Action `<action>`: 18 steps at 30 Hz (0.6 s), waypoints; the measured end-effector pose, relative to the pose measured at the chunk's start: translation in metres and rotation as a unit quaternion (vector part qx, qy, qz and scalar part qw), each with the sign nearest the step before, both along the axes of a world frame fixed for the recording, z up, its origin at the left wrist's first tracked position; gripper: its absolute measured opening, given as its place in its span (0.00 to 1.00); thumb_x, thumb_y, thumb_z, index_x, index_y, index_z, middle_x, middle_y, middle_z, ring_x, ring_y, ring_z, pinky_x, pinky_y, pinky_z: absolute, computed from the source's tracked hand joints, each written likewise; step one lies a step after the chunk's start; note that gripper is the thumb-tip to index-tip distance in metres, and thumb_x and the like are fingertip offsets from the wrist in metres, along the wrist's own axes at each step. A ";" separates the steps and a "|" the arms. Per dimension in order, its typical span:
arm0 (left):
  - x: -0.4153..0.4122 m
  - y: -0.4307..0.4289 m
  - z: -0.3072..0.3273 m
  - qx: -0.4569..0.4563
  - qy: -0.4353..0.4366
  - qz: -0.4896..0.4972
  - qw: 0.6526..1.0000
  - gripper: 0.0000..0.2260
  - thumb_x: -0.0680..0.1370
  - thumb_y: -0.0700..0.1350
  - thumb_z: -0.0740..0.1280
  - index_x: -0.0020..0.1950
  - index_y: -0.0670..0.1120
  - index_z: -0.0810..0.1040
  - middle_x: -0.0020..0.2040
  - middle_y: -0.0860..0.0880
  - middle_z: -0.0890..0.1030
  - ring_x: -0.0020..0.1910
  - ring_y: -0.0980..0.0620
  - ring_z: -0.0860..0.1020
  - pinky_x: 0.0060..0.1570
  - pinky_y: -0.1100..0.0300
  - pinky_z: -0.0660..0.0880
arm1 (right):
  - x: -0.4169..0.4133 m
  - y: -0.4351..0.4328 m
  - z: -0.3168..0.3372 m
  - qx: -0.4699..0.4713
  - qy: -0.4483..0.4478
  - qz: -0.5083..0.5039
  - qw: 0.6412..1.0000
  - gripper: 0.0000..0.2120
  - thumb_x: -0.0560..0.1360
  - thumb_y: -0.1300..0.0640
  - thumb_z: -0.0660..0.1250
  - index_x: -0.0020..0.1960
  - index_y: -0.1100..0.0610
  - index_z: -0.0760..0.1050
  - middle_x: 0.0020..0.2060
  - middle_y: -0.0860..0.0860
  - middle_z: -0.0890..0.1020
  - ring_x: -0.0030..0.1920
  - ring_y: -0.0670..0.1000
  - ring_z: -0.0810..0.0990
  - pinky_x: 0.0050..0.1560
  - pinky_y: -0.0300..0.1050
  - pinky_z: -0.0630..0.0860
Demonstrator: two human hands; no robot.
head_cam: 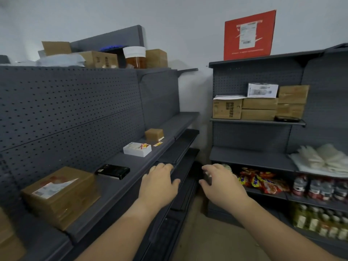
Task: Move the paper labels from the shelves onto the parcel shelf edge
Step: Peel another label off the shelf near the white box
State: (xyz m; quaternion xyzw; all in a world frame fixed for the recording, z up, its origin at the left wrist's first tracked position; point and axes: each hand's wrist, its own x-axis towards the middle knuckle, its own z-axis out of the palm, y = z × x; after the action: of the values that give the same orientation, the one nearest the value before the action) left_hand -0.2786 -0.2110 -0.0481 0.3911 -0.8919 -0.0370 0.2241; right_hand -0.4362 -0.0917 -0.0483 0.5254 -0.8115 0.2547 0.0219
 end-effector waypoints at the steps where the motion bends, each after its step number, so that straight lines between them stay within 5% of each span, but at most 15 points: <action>1: -0.013 -0.007 -0.001 0.002 -0.001 -0.005 1.000 0.21 0.77 0.58 0.64 0.68 0.52 0.70 0.64 0.53 0.74 0.63 0.51 0.71 0.59 0.50 0.70 | -0.012 -0.003 -0.001 0.002 -0.002 -0.006 1.000 0.23 0.78 0.45 0.63 0.72 0.48 0.68 0.66 0.47 0.73 0.65 0.50 0.72 0.62 0.45 0.72; 18: -0.224 -0.208 -0.023 0.031 0.027 -0.105 0.994 0.19 0.78 0.57 0.64 0.67 0.51 0.71 0.62 0.53 0.73 0.61 0.53 0.71 0.58 0.53 0.72 | -0.202 -0.187 -0.015 0.021 0.012 -0.064 0.998 0.23 0.78 0.44 0.63 0.71 0.47 0.68 0.67 0.47 0.72 0.66 0.51 0.70 0.66 0.49 0.69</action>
State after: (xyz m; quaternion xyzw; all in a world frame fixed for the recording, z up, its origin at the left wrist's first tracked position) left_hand -0.5025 -0.4194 -0.0713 0.3011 -0.9201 -0.0985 0.2305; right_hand -0.6384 -0.2789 -0.0628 0.4757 -0.8483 0.2298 0.0367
